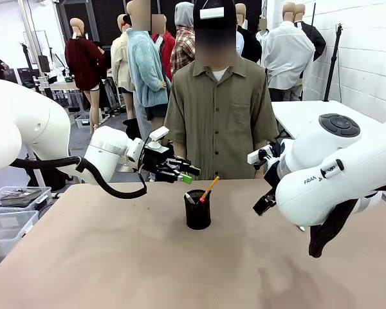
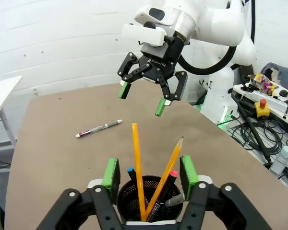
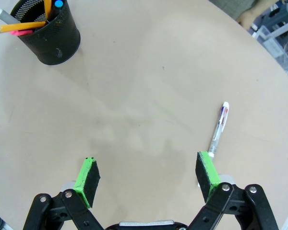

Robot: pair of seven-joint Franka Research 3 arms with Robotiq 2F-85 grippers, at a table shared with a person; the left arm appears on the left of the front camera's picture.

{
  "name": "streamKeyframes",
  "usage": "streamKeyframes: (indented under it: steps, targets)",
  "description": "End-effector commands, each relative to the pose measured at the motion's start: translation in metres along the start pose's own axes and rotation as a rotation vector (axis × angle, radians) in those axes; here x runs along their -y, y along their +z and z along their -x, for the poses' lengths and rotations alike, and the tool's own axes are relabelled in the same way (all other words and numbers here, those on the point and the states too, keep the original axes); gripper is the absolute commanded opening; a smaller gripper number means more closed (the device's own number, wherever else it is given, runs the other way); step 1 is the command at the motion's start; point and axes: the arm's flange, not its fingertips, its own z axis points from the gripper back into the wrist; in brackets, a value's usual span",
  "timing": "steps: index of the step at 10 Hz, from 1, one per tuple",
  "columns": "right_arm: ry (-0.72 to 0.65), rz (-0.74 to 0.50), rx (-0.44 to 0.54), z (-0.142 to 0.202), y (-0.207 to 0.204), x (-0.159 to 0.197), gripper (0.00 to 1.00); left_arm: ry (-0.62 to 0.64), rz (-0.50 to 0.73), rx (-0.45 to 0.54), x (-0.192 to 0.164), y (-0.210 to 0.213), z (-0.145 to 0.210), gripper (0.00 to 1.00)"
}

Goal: Place the pens into the pen holder.
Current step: Pick up a writing instrument from the table and place it into the Pen holder.

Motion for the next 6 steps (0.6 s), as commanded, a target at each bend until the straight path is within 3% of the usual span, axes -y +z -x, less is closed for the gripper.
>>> streamKeyframes:
  steps: [1, 3, 6]
  targets:
    - [0.0, -0.001, -0.001, 0.001, 0.0, 0.0, 1.0, 0.021, -0.045, -0.001, 0.02, 0.016, -0.018, 0.76]
    - [0.0, -0.001, -0.001, 0.001, 0.0, 0.0, 1.0, 0.021, -0.165, -0.017, 0.045, 0.044, -0.044, 0.76]
    - [0.0, -0.001, -0.001, 0.001, 0.0, 0.0, 1.0, 0.166, -0.43, -0.116, 0.094, 0.084, -0.086, 0.76]
